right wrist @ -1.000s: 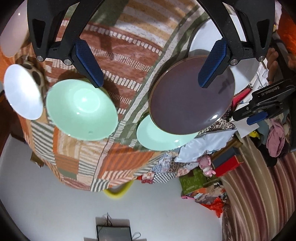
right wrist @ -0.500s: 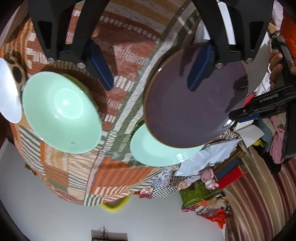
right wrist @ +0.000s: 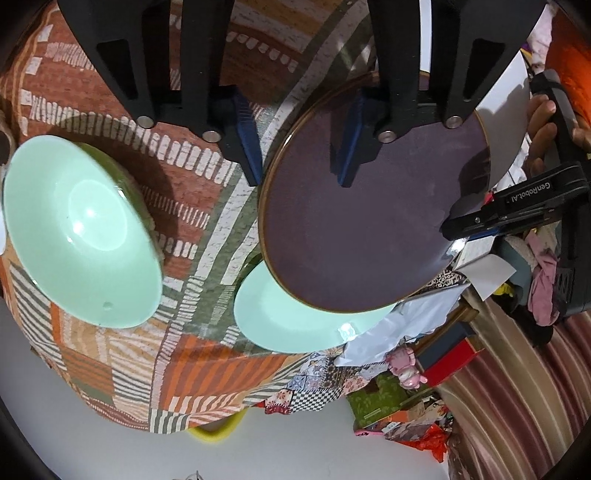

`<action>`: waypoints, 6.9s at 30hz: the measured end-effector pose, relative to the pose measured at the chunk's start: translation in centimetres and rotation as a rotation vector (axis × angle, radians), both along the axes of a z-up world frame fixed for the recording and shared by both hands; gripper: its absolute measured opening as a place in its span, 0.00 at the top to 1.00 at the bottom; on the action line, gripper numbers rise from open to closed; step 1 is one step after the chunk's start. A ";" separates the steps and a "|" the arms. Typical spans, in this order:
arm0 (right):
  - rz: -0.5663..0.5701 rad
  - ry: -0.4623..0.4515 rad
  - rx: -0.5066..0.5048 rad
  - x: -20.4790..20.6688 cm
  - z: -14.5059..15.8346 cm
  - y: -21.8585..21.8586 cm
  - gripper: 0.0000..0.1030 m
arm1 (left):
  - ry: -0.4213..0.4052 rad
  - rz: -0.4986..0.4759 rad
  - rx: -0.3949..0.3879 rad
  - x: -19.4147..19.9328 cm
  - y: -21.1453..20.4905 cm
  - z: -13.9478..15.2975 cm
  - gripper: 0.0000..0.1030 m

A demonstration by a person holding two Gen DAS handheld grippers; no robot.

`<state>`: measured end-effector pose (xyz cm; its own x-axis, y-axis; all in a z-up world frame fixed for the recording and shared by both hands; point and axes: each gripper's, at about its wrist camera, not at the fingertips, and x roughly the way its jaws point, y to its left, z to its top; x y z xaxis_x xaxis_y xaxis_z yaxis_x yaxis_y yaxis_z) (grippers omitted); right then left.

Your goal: Organize plates and bowls

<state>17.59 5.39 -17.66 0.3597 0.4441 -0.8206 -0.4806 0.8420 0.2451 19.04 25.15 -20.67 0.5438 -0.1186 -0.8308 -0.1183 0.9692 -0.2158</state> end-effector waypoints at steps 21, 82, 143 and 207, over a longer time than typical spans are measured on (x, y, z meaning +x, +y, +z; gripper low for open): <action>-0.012 0.013 0.029 -0.7 0.5 -1.6 0.67 | 0.002 -0.007 0.014 -1.1 -1.8 0.8 0.74; -0.187 -0.057 0.064 -9.7 3.0 -15.9 0.67 | -0.010 -0.141 -0.072 -8.6 -16.5 2.8 0.74; -0.176 -0.217 0.023 -12.4 7.2 -12.5 0.39 | -0.201 -0.048 0.141 -13.0 -14.3 8.0 0.26; 0.240 0.078 -0.076 -6.1 -0.5 3.6 0.72 | 0.031 0.154 0.032 -16.9 -0.2 -0.5 0.74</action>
